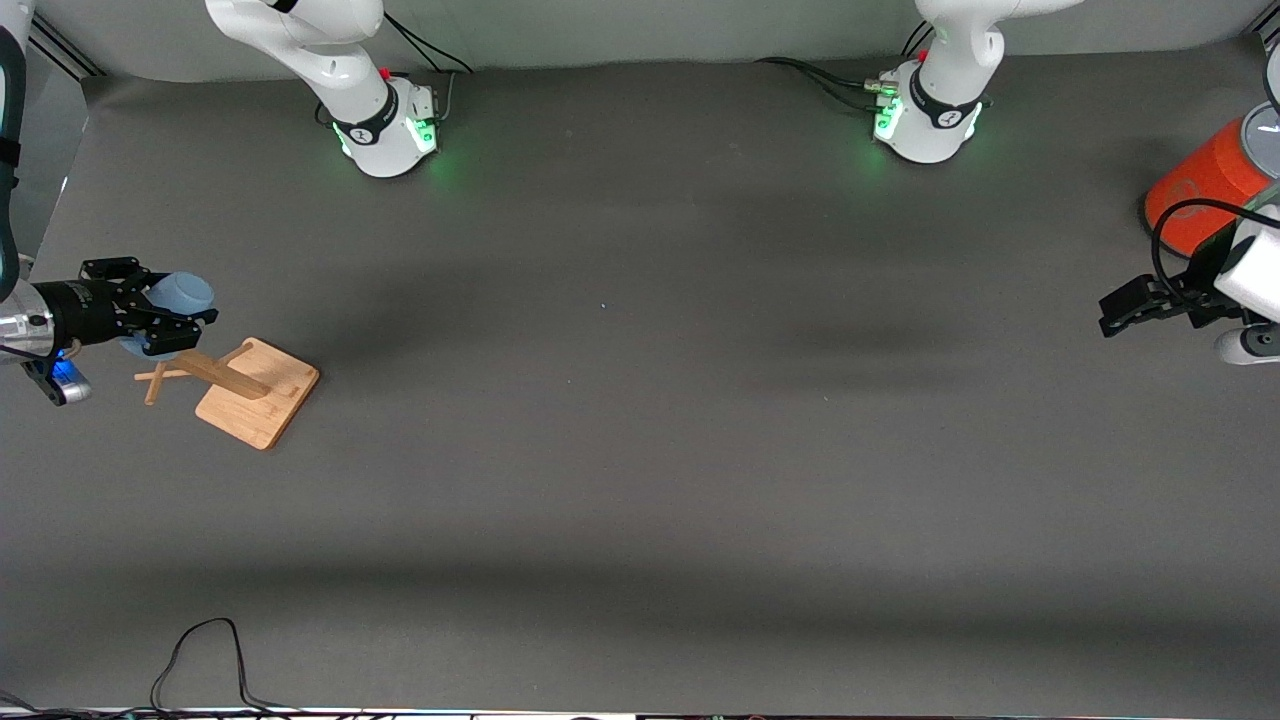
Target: Rotate and upright cup with both arms
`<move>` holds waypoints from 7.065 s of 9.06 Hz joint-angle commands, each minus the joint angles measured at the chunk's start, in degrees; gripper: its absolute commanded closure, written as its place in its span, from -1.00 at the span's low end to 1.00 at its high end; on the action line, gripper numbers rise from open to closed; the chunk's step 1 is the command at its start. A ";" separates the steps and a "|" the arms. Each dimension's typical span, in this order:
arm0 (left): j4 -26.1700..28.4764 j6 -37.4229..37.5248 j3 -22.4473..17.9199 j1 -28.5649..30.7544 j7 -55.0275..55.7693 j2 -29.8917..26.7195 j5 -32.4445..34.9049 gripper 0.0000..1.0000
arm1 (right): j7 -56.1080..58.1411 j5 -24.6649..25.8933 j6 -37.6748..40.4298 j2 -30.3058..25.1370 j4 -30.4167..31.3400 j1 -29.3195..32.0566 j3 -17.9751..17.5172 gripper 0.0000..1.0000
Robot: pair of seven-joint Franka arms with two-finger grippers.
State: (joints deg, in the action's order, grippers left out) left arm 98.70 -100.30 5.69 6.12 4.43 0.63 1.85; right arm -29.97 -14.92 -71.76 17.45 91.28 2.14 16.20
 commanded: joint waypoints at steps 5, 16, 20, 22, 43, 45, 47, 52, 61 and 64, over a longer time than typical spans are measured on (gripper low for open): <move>0.09 -1.12 -0.41 -0.23 0.14 -0.28 0.61 -1.00 | -2.80 -4.76 4.53 -1.98 -2.86 -0.64 0.06 0.39; -0.62 -1.04 -1.73 1.26 -1.00 -1.60 -0.09 -1.00 | -16.35 -14.43 7.00 -7.61 -5.93 -15.55 -0.38 0.47; -0.62 2.47 -1.65 1.26 -0.56 -2.03 0.00 -1.00 | -16.52 -14.35 -9.48 -2.19 -7.61 -31.97 -0.46 0.47; -0.62 3.01 -1.73 1.35 -0.65 -2.38 0.08 -1.00 | -16.78 -14.35 -20.64 4.40 -8.48 -39.28 -0.46 0.47; 0.79 3.01 -1.29 1.00 7.23 -0.90 -1.14 -1.00 | 5.36 7.27 -47.94 41.53 -28.18 -65.07 -1.52 -1.00; 0.88 3.62 -1.21 0.39 12.75 -0.11 -1.32 -1.00 | 5.80 7.19 -45.32 39.60 -28.00 -64.54 -1.08 -1.00; 0.44 8.08 -1.12 -0.66 26.09 3.58 -5.51 -1.00 | 6.68 7.19 -40.85 34.35 -25.64 -63.23 -0.91 -1.00; -14.08 8.89 -0.33 -11.00 71.13 21.01 -13.28 -1.00 | 11.59 6.66 -33.53 5.20 -4.06 -54.28 -0.47 -1.00; -35.84 5.91 -0.33 -36.70 100.24 50.94 -15.03 -1.00 | 22.24 13.95 -12.81 -13.49 -2.16 -46.57 16.17 -1.00; -36.56 3.54 -0.50 -39.07 101.48 52.63 -14.60 -1.00 | 28.09 14.04 -9.89 -17.28 -0.85 -22.69 -1.57 -1.00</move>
State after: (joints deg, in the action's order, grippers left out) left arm 64.77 -97.16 6.25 -31.31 104.22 51.90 -12.65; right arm -5.52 -1.84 -82.02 2.23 88.68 -28.02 20.04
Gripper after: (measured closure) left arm 0.000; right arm 0.000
